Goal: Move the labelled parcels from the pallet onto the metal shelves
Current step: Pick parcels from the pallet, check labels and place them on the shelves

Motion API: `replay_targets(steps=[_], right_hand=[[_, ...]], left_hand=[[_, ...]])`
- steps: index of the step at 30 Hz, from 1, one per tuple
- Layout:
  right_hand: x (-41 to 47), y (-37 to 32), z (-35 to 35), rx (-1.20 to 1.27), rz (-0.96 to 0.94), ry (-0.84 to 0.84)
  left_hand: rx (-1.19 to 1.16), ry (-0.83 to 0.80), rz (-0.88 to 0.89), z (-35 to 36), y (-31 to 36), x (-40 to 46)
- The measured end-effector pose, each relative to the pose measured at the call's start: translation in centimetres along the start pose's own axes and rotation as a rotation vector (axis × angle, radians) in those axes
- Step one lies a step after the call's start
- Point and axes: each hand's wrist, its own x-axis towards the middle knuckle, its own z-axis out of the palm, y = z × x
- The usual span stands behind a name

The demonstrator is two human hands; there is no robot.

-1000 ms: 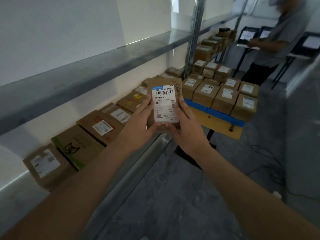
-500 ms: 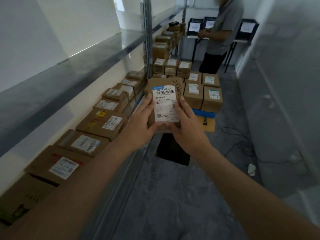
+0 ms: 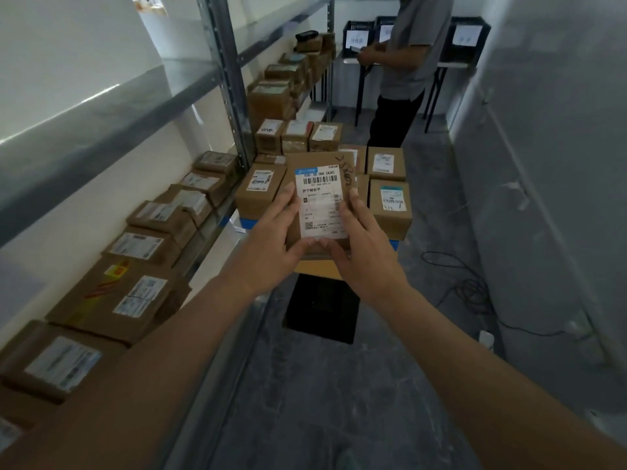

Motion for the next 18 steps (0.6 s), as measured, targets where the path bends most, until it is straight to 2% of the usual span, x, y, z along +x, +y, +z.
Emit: replay_targets(steps=[12, 18], right_hand=[[10.0, 10.8, 0.3, 0.021, 0.024, -0.04], [15.6, 14.4, 1.7, 0.023, 0.067, -0.026]], left_hand=[[-0.011, -0.02, -0.027, 6.9, -1.7, 12.8], [-0.06, -0.091, -0.015, 8.8, -4.4, 19.5]])
